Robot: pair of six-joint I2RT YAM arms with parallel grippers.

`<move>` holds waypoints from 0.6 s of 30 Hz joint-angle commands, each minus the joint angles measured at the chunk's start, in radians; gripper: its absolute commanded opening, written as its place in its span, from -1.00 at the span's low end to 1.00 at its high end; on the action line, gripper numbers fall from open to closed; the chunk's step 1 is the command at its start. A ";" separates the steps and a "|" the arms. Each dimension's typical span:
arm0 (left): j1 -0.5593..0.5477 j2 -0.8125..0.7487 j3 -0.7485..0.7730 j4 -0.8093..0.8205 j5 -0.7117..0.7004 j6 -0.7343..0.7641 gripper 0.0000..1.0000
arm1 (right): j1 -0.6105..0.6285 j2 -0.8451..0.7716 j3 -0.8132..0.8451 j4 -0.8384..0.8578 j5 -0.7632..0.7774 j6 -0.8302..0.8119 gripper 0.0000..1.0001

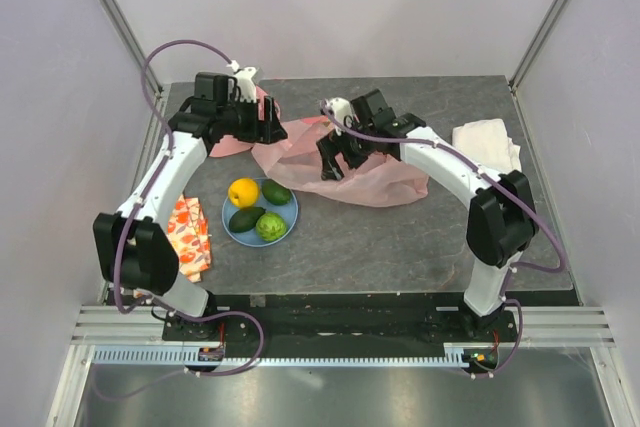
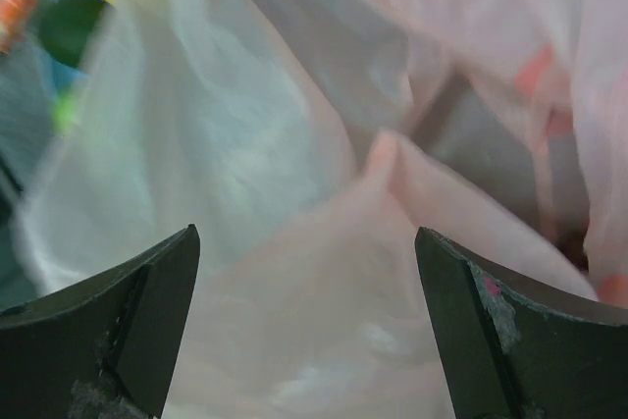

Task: Take the fake fruits out of the plastic bag
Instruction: Adjust the plastic bag at the center of the board.

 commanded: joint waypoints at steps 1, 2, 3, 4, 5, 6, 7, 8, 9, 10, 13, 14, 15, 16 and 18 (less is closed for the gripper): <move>-0.044 0.047 0.049 -0.045 0.025 0.053 0.47 | -0.010 -0.034 -0.106 -0.108 0.174 -0.131 0.96; -0.059 0.038 0.037 -0.045 0.028 0.050 0.43 | -0.012 -0.055 -0.127 -0.131 0.195 -0.154 0.96; -0.064 0.012 0.008 -0.047 0.029 0.047 0.32 | -0.013 -0.109 -0.150 -0.164 0.207 -0.177 0.96; -0.070 -0.003 -0.008 -0.057 0.031 0.042 0.17 | -0.012 -0.141 -0.211 -0.175 0.223 -0.224 0.96; -0.072 -0.015 -0.022 -0.064 0.051 0.040 -0.16 | -0.012 -0.173 -0.244 -0.184 0.238 -0.246 0.96; -0.072 -0.029 -0.048 -0.074 0.062 0.039 -0.96 | -0.012 -0.237 -0.276 -0.204 0.264 -0.267 0.96; -0.072 -0.060 -0.062 -0.088 0.066 0.033 -0.96 | -0.013 -0.267 -0.340 -0.211 0.275 -0.314 0.96; -0.072 -0.072 -0.075 -0.097 0.092 0.039 -0.97 | -0.012 -0.294 -0.370 -0.221 0.286 -0.332 0.96; -0.072 -0.089 -0.098 -0.102 0.101 0.042 -0.96 | -0.012 -0.336 -0.394 -0.242 0.301 -0.349 0.96; -0.073 -0.113 -0.108 -0.110 0.106 0.040 -0.97 | -0.010 -0.350 -0.431 -0.256 0.304 -0.364 0.96; -0.073 -0.150 -0.141 -0.123 0.138 0.059 -0.97 | -0.013 -0.377 -0.431 -0.326 0.359 -0.411 0.96; -0.075 -0.172 -0.148 -0.124 0.164 0.063 -0.97 | -0.022 -0.387 -0.421 -0.339 0.368 -0.440 0.96; -0.076 -0.178 -0.160 -0.124 0.181 0.069 -0.97 | -0.030 -0.405 -0.407 -0.362 0.373 -0.453 0.96; -0.079 -0.180 -0.161 -0.124 0.198 0.068 -0.97 | -0.038 -0.414 -0.358 -0.371 0.361 -0.467 0.96; -0.092 -0.178 -0.163 -0.124 0.206 0.074 -0.97 | -0.044 -0.422 -0.289 -0.391 0.312 -0.490 0.96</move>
